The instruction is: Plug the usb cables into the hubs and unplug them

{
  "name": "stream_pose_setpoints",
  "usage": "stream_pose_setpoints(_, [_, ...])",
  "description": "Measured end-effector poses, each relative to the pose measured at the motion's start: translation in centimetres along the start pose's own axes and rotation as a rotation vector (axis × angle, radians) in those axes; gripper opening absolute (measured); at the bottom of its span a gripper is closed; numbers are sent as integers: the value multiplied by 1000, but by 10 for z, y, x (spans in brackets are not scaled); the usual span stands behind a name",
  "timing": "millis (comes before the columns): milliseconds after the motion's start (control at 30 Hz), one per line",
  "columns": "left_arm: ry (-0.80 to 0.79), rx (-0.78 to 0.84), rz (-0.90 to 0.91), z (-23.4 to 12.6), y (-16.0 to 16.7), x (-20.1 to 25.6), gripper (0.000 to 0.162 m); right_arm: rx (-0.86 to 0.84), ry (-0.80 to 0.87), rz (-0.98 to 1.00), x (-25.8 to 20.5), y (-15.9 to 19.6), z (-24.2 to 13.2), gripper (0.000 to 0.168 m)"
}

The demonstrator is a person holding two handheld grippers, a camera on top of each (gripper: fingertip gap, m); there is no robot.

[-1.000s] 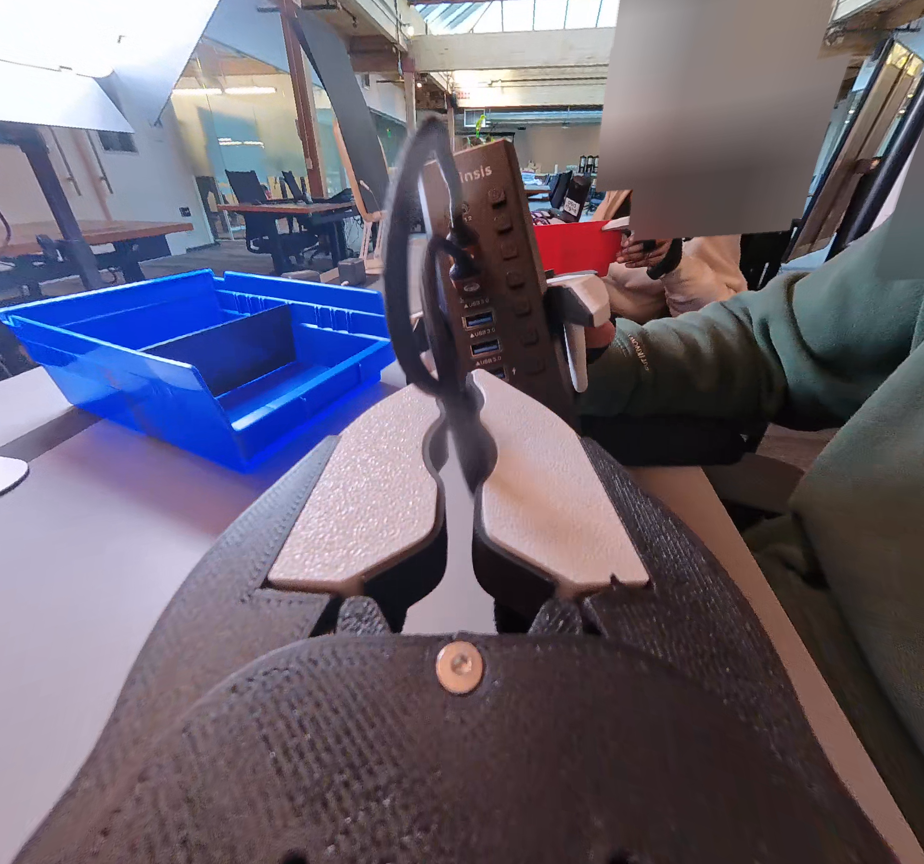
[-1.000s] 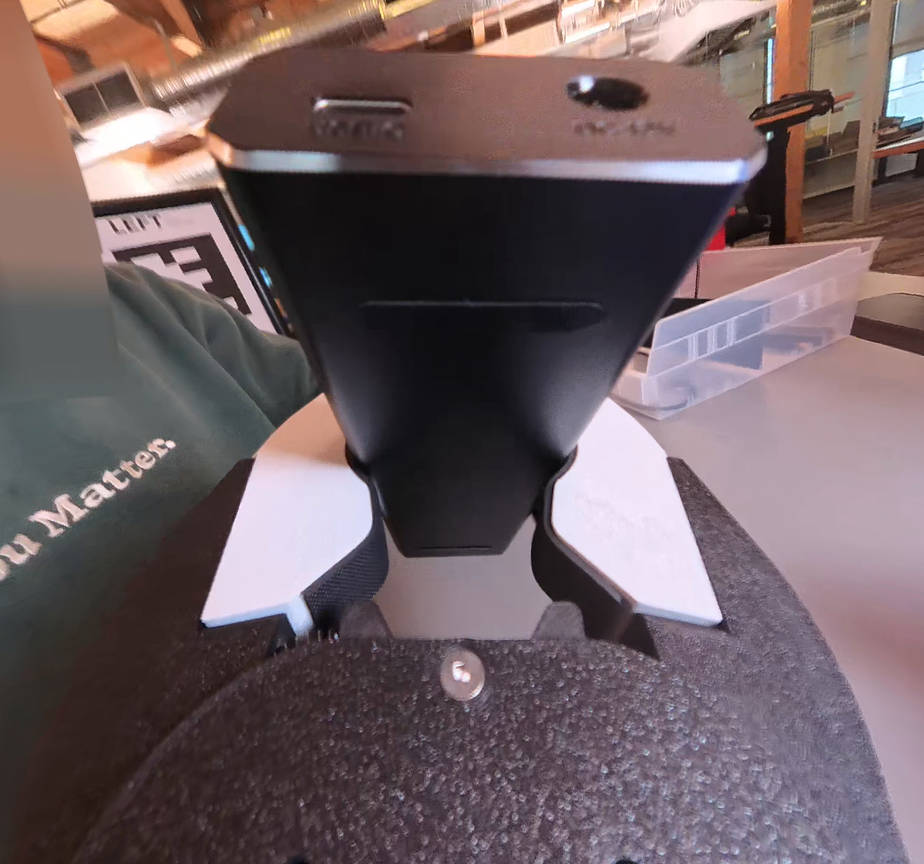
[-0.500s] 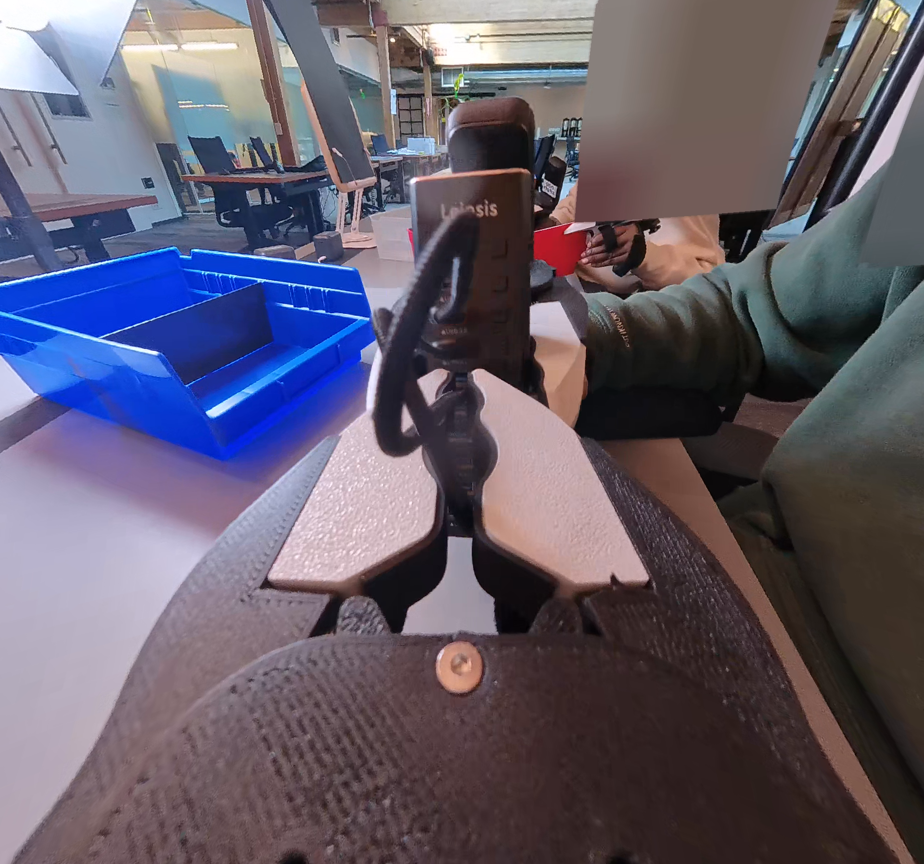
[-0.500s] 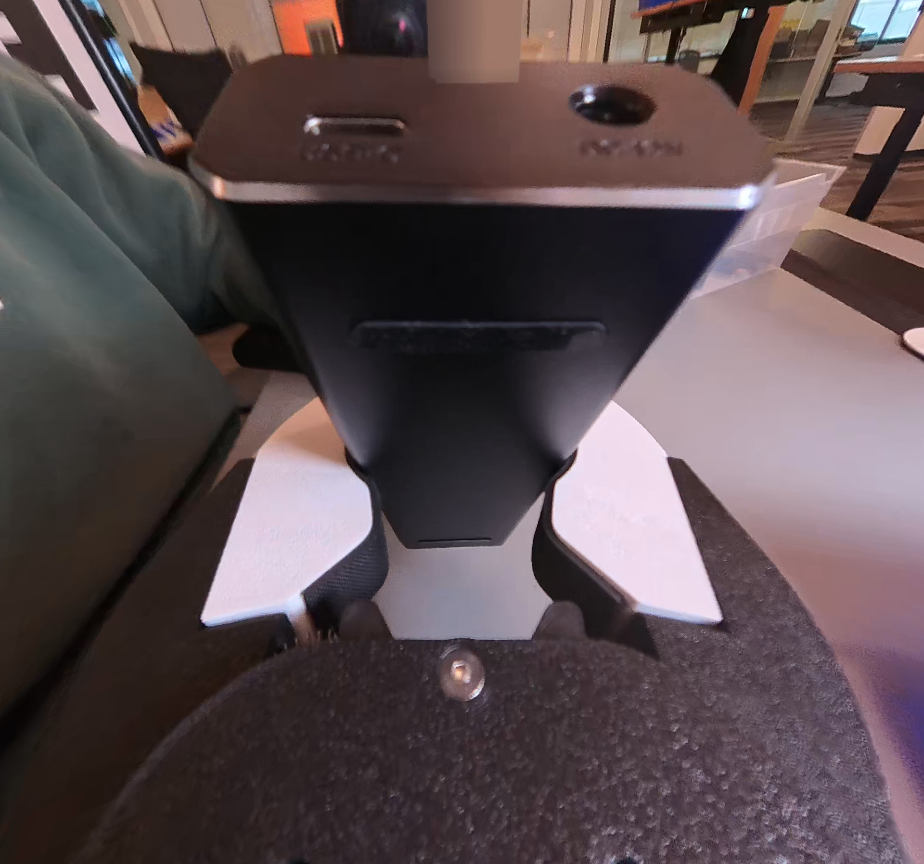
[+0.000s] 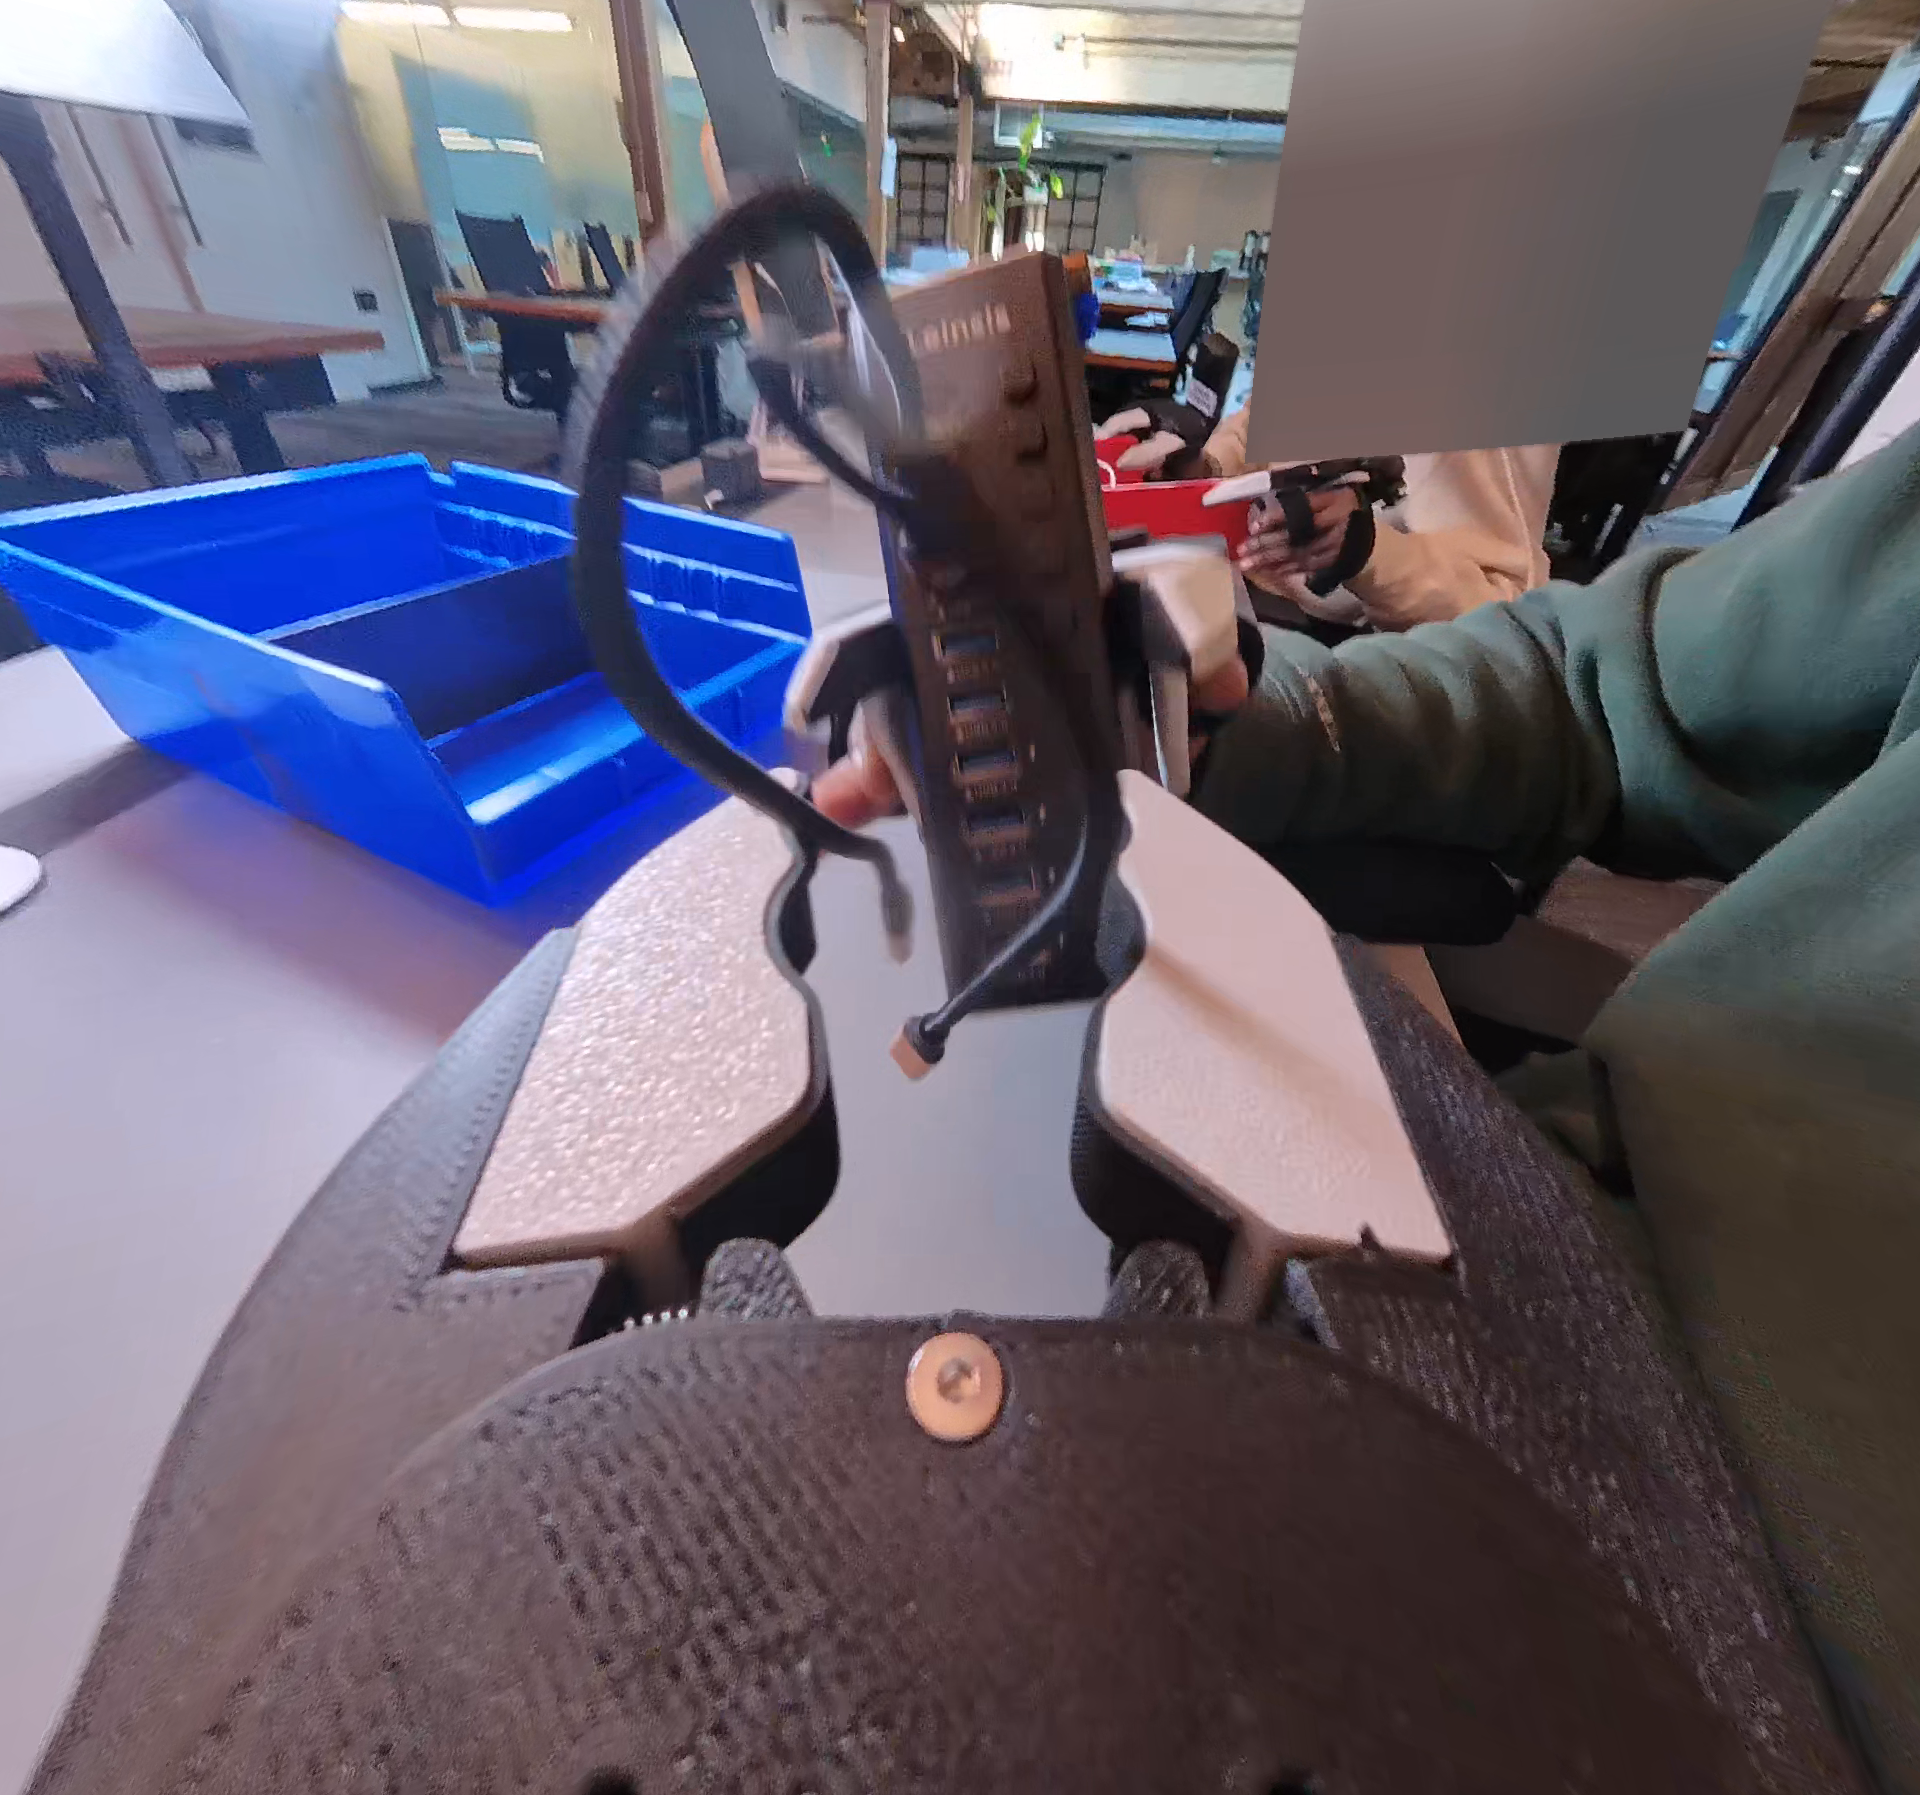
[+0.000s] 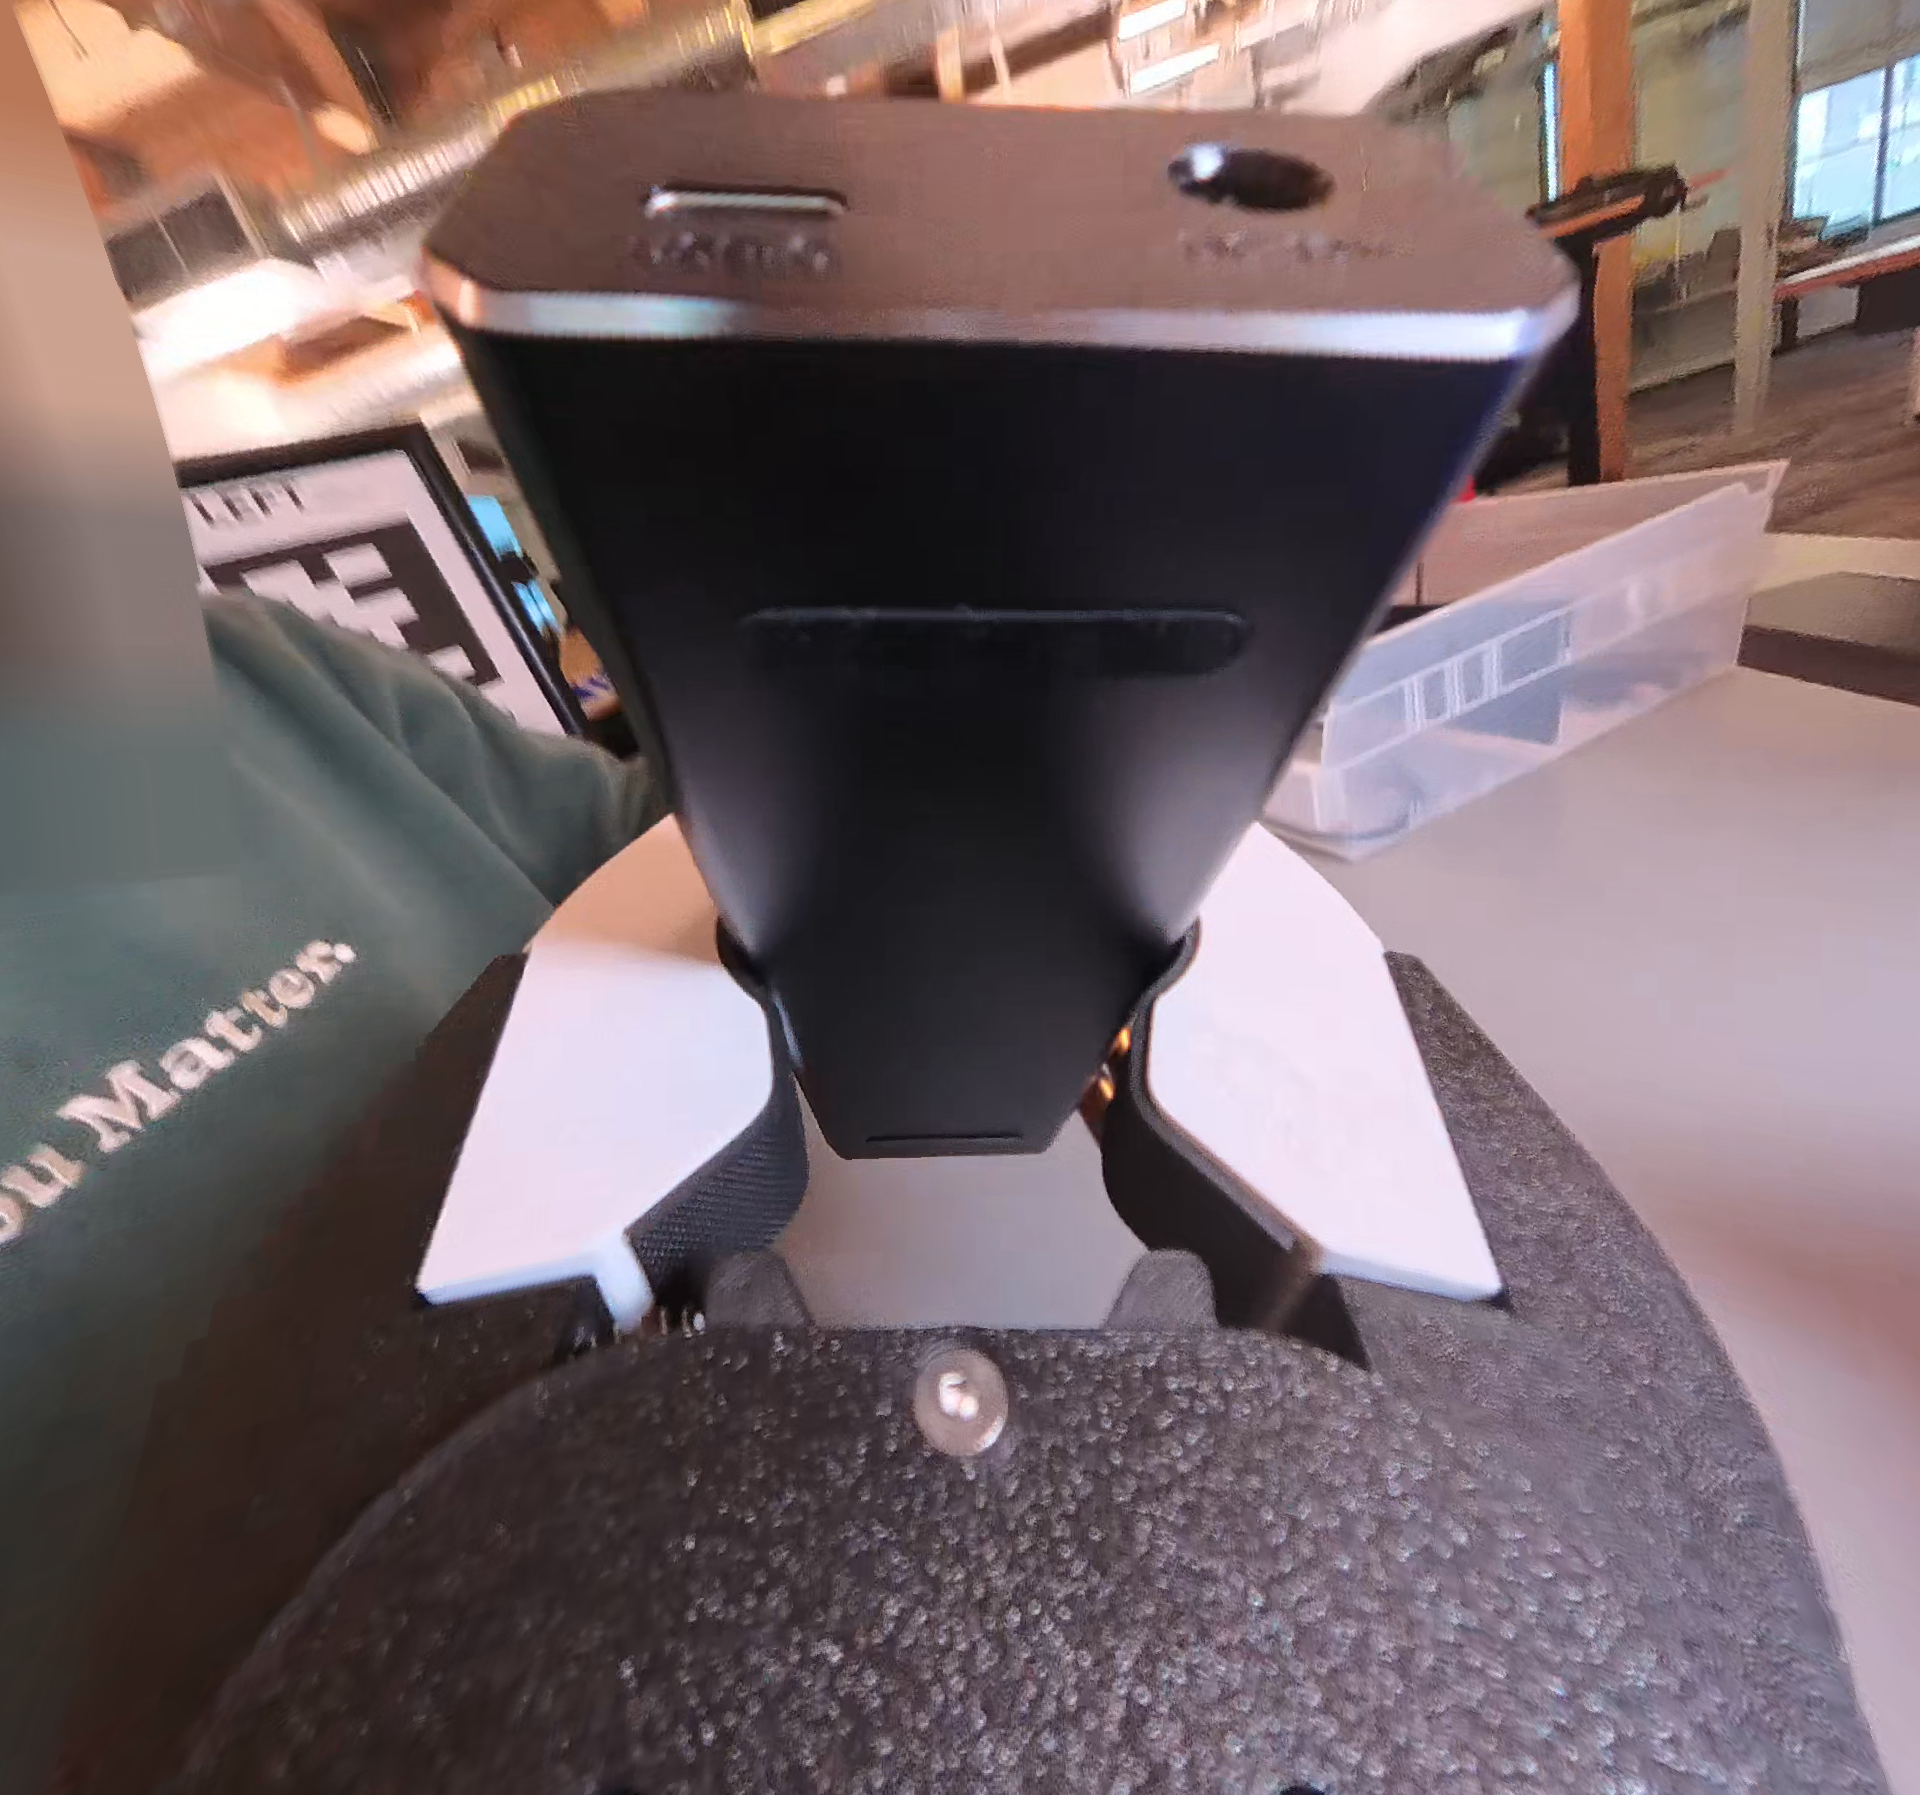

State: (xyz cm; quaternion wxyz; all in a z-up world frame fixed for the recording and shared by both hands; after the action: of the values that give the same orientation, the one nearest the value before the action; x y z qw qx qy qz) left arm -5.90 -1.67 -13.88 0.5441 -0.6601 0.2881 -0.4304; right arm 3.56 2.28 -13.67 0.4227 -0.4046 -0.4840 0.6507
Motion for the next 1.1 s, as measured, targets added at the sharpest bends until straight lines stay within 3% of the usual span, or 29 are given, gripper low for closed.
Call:
stream_pose_setpoints(233, [81,-216,-103,23,42,6,100,183,33,7,2,-15,-7,71])
stream_pose_setpoints(333, [92,-186,-129,30,41,10,103,223,48,-8,2,-19,-9,72])
stream_pose_setpoints(400, [61,-160,-124,34,39,7,102,216,22,-9,0,-18,-7,72])
stream_pose_setpoints(500, [120,-128,-84,32,34,11,64,164,11,-38,-4,-11,-1,72])
stream_pose_setpoints(533, [114,-131,-67,31,34,12,63,158,7,-39,-5,-11,0,72])
stream_pose_setpoints(900, [100,-178,-19,-5,15,-3,61,-92,40,-99,1,-9,-12,80])
stream_pose_setpoints(1100, [129,-238,6,-25,11,-10,61,-341,79,-267,5,-7,-30,71])
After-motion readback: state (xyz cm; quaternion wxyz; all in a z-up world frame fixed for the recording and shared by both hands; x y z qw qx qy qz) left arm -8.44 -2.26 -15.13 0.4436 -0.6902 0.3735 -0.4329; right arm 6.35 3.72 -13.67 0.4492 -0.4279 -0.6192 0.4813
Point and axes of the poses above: each gripper's, where its closed fingertips meet, z out along the fingers, y out of its underside, x = y × z across the jaws, the point moved 5 cm from there along -z, back along the fingers, and after that the axes turned 11 degrees about -z, right-handed, at the moved point
